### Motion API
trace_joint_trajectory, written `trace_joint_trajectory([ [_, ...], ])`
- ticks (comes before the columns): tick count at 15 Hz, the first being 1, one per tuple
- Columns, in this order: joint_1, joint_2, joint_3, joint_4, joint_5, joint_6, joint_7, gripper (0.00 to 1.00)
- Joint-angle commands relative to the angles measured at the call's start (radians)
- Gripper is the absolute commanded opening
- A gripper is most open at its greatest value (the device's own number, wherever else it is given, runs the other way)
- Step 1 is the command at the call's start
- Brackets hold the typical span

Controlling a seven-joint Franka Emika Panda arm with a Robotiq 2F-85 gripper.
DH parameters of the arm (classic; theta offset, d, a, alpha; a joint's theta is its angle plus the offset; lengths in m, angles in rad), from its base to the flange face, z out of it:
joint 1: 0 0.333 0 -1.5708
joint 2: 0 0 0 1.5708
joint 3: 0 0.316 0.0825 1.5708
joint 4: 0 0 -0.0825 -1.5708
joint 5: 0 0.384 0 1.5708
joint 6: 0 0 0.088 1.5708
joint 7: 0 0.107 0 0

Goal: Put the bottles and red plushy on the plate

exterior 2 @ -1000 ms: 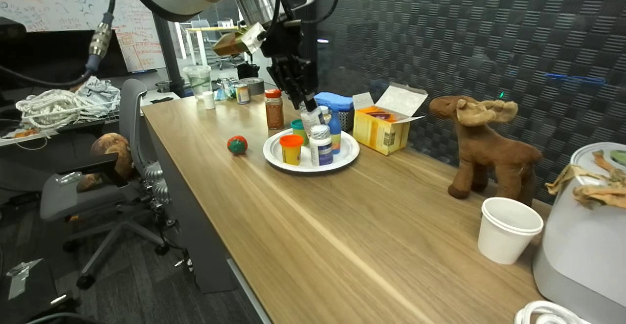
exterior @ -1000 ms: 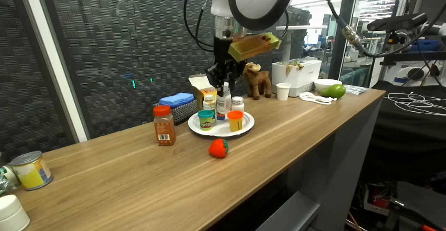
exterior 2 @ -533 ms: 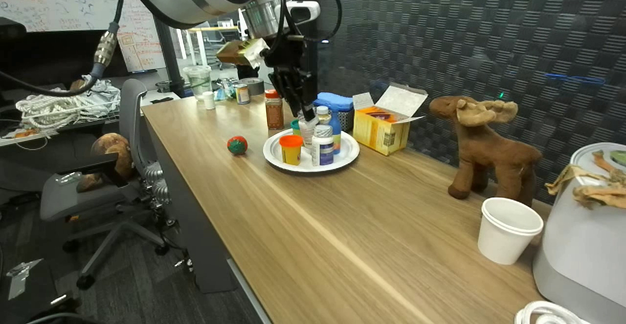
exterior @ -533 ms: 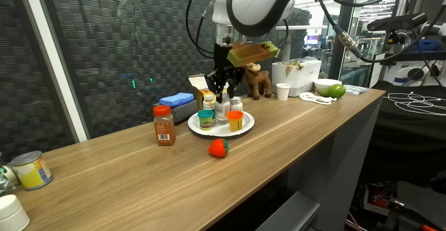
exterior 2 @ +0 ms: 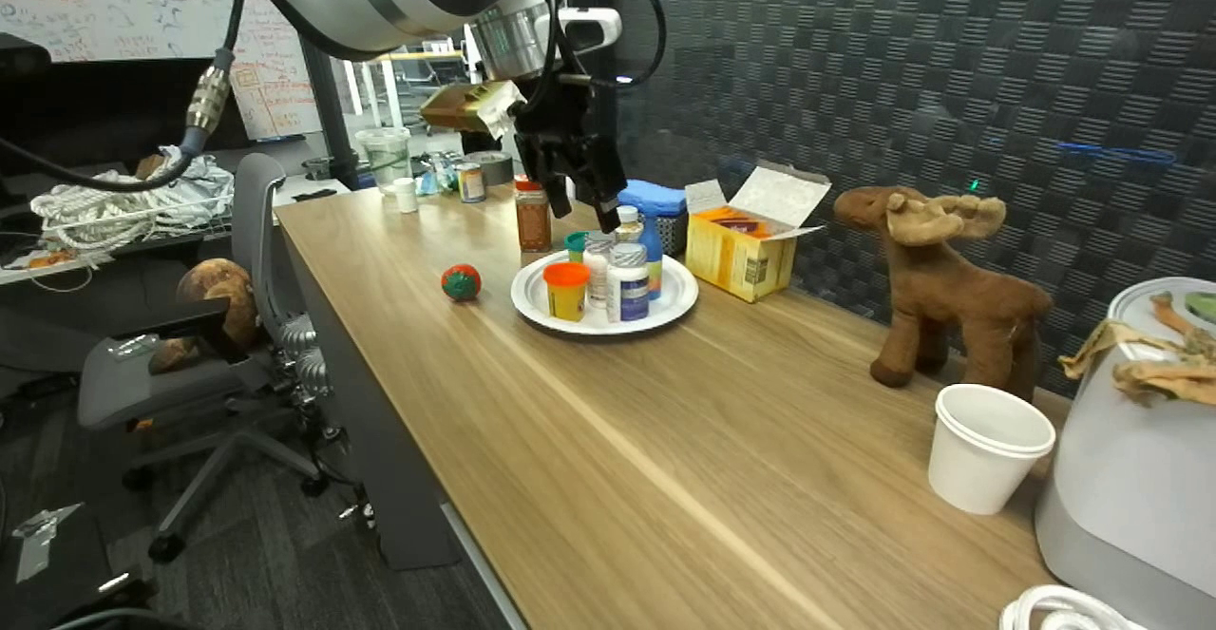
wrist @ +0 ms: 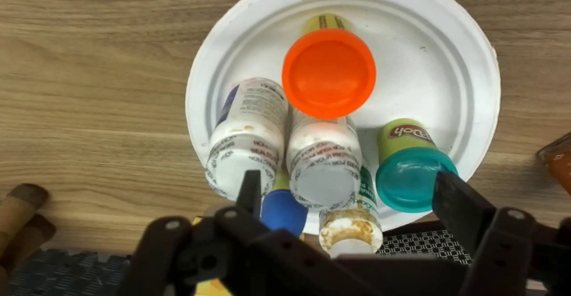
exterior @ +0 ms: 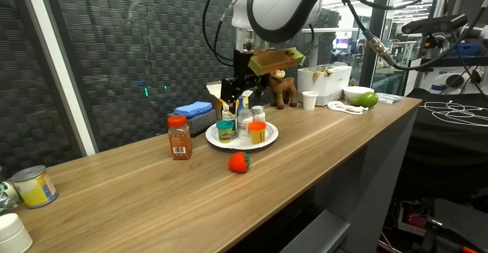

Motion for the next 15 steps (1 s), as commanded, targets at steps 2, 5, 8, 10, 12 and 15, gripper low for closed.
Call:
trace_joint_trajectory([
  [2,0.021,-0.040,0.013,0.019,0.012,-0.013,-0.024,1.00],
  [5,0.047,-0.040,0.033,0.068,0.001,-0.041,-0.028,1.00],
  [8,0.059,-0.007,0.087,0.149,0.054,-0.063,-0.142,1.00],
  [10,0.049,0.031,0.130,0.210,0.137,-0.087,-0.276,1.00],
  [12,0.035,0.071,0.163,0.260,0.225,-0.111,-0.406,1.00],
  [15,0.023,0.135,0.185,0.325,0.301,-0.157,-0.549,1.00],
])
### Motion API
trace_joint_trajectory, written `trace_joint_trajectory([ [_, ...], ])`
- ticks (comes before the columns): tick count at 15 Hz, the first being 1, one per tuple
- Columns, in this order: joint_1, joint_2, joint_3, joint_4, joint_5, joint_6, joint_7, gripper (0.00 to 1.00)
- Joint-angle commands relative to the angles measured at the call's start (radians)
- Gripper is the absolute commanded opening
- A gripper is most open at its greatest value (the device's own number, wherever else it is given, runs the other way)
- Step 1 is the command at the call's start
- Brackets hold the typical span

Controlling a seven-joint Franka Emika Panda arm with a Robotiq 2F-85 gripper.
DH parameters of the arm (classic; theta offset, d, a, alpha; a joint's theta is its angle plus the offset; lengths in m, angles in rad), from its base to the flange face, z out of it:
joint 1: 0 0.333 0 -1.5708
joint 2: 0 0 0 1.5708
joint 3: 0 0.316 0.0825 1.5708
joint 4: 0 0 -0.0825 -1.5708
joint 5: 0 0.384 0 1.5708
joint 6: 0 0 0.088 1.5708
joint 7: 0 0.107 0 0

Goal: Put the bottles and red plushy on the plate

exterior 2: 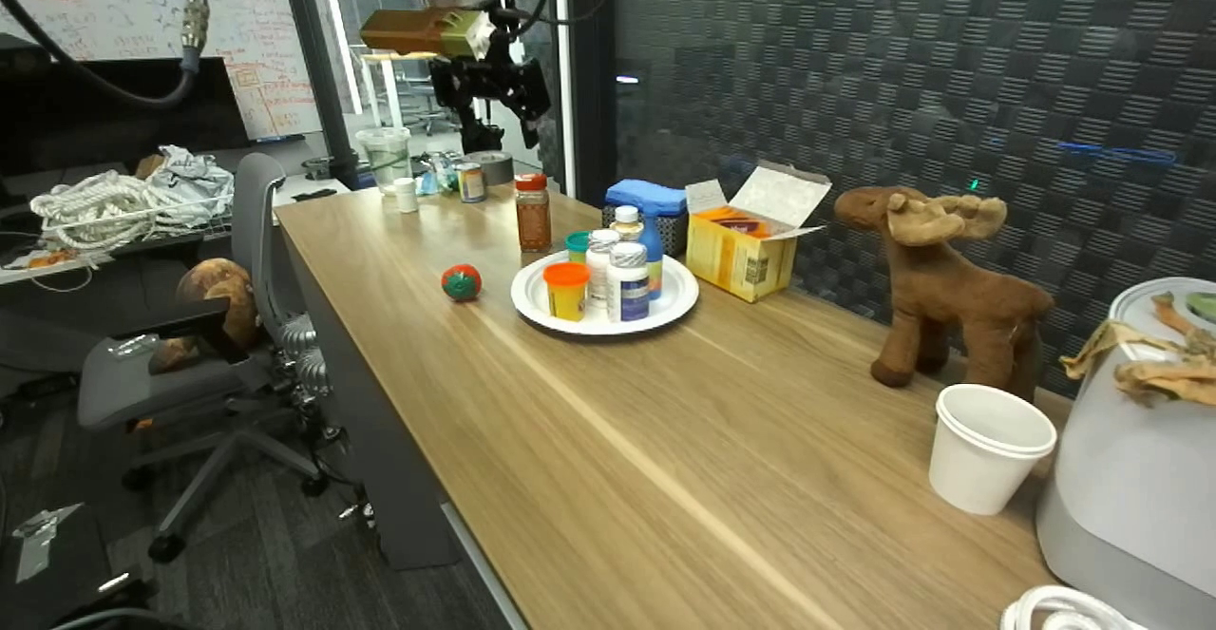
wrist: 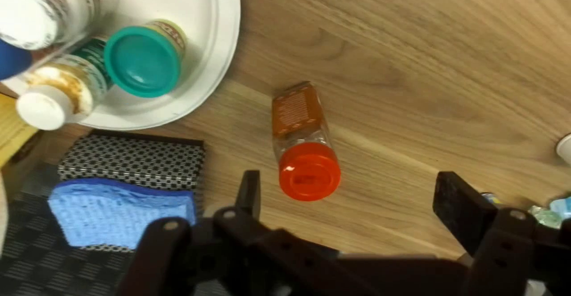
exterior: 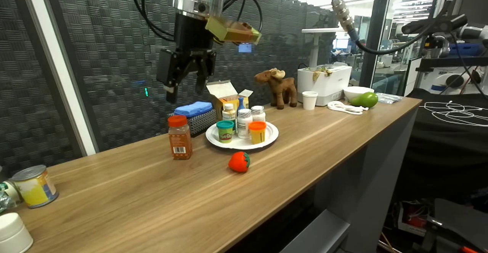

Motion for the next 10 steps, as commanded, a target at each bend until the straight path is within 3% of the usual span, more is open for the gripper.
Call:
trace_joint_trajectory([
  [1,-0.026,0.099,0.029,0.123,0.065,-0.076,-0.162,1.00],
  [10,-0.028,0.246,0.017,0.277,0.033,-0.146,-0.257,1.00],
])
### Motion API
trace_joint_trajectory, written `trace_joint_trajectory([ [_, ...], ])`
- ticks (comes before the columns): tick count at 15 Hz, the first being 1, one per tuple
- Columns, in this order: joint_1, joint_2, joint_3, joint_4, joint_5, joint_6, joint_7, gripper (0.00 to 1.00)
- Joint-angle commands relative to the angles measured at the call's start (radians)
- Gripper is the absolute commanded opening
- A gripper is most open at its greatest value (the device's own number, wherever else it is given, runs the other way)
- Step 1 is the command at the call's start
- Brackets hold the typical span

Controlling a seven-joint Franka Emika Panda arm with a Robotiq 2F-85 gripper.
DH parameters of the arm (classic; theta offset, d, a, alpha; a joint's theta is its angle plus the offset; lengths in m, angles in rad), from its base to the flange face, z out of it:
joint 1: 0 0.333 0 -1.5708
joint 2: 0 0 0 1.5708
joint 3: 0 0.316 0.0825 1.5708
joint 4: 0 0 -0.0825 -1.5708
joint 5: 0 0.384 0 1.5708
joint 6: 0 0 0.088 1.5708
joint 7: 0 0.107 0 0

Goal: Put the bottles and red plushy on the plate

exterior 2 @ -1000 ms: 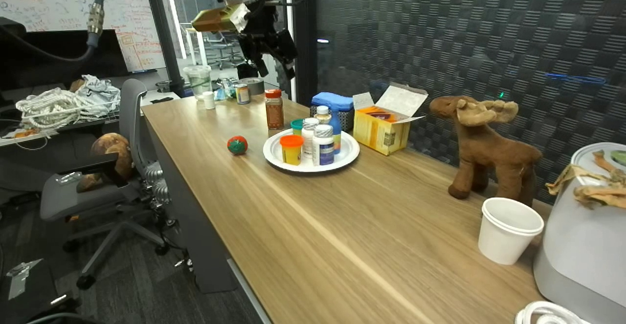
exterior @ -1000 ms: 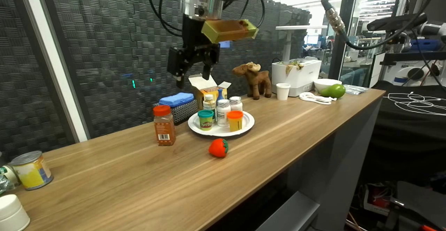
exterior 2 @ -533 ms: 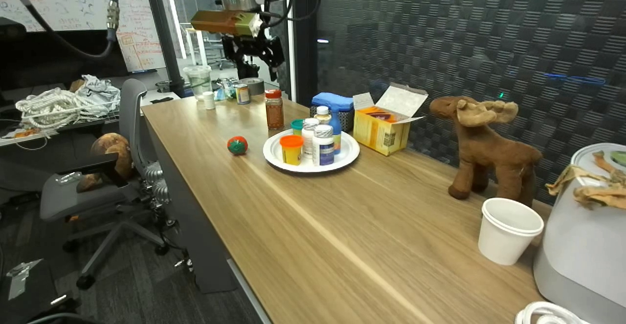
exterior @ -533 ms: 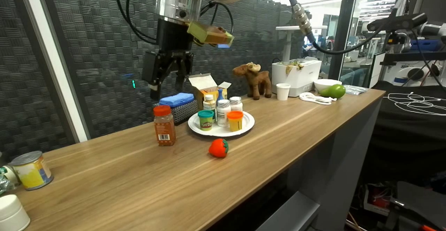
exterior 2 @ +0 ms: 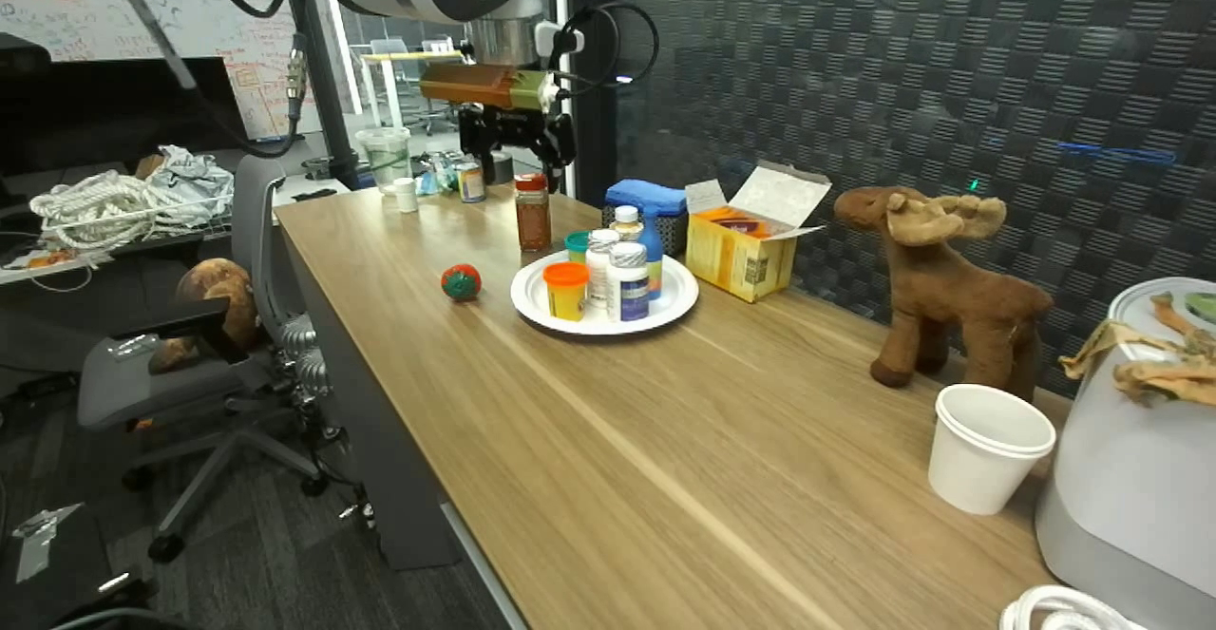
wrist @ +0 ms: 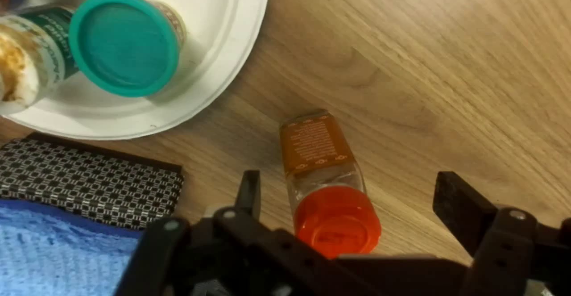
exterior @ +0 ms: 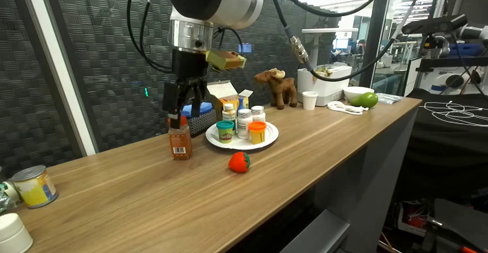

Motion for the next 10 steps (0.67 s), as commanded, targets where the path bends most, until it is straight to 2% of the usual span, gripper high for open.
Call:
trace_joint_trajectory([
  [1,0.003,0.052,0.006,0.101,-0.012,-0.025,-0.033,1.00],
  [4,0.010,0.072,0.004,0.128,-0.024,-0.018,-0.039,0.98],
  [5,0.014,0.077,0.002,0.135,-0.029,-0.017,-0.039,0.74],
  [7,0.019,0.085,0.001,0.148,-0.039,-0.017,-0.042,0.70],
  [10,0.025,0.096,0.003,0.161,-0.051,-0.016,-0.047,0.45],
])
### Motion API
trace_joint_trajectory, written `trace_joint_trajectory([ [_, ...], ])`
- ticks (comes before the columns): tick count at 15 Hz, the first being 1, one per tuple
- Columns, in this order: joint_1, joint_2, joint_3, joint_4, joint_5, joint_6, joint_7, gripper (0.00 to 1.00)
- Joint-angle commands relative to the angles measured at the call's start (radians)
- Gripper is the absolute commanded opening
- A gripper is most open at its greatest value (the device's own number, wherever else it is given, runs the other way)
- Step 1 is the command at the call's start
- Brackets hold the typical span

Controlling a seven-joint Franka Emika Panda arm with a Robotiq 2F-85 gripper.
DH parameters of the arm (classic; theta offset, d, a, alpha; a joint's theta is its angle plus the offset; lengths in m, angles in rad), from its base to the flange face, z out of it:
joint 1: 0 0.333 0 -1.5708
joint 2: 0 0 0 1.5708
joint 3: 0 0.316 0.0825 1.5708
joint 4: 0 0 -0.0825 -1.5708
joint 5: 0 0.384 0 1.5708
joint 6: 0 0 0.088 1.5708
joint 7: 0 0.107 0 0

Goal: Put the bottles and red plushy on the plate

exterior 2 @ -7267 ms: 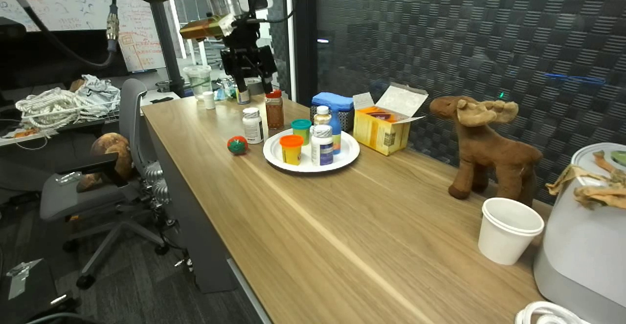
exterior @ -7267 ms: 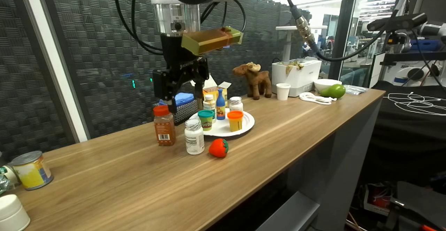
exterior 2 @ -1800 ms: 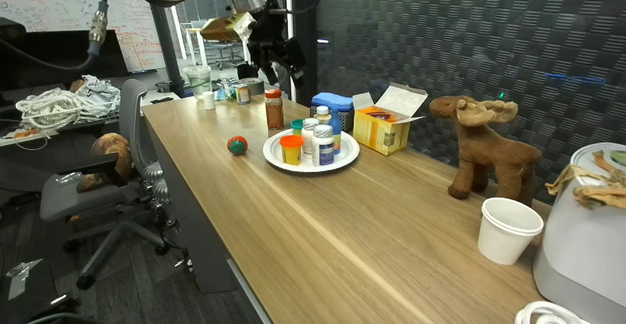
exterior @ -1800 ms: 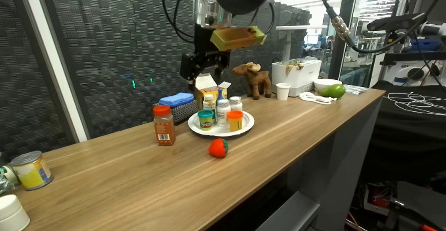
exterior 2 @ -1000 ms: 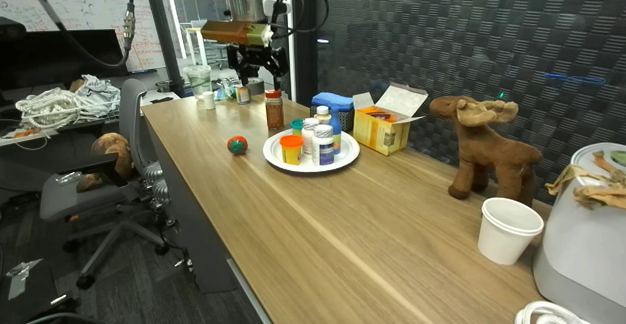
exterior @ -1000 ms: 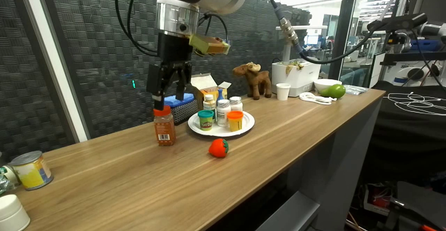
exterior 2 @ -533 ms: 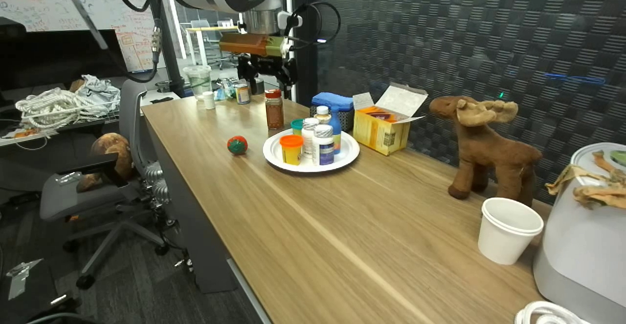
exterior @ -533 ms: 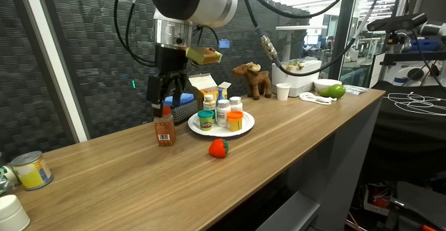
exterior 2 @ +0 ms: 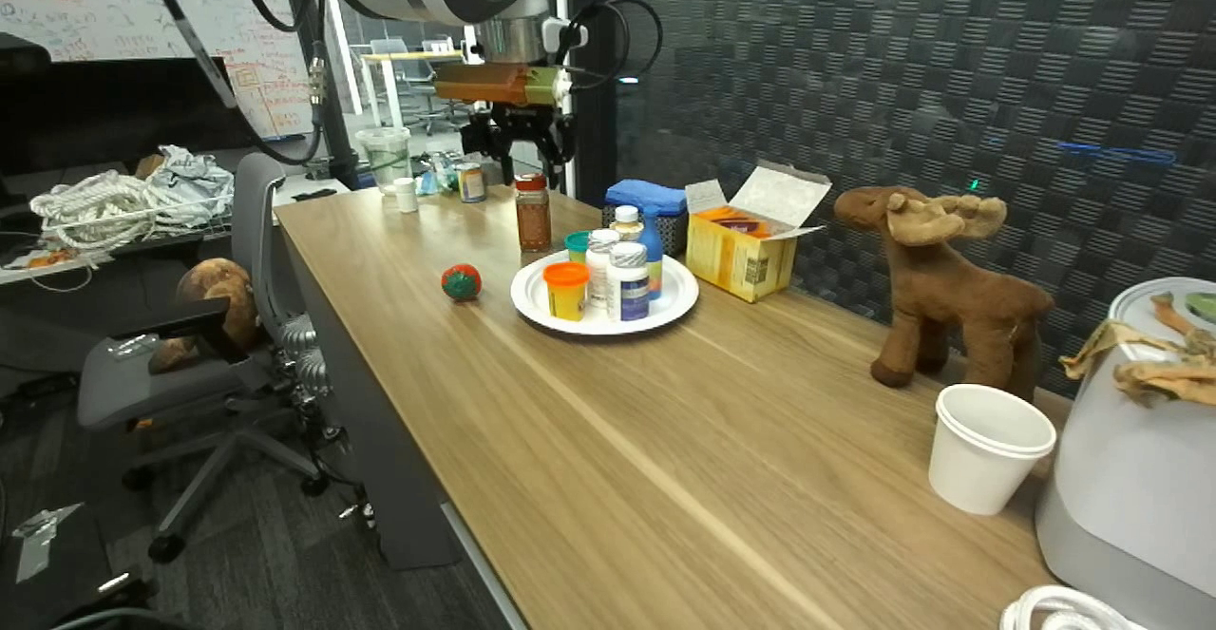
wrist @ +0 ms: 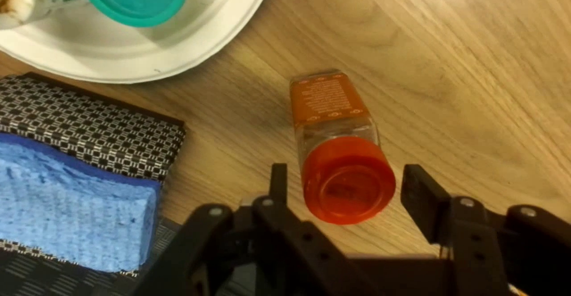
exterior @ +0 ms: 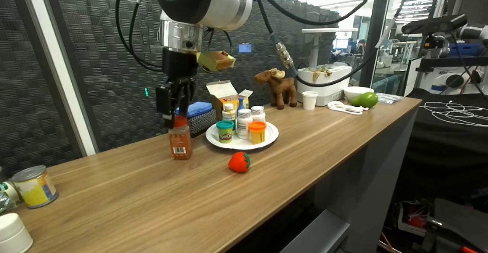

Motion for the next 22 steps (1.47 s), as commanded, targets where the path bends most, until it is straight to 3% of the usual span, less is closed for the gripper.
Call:
trace_joint_trajectory([
  [1,0.011,0.030,0.003,0.059,-0.021,-0.014,-0.014,0.39],
  [3,0.018,0.029,-0.002,0.061,-0.034,-0.016,-0.005,0.24],
  [10,0.068,-0.055,-0.051,0.003,-0.095,-0.024,0.183,0.24],
  [16,0.123,-0.238,-0.090,-0.176,-0.207,-0.012,0.409,0.24],
  [22,0.110,-0.401,-0.080,-0.369,-0.257,-0.001,0.556,0.24],
])
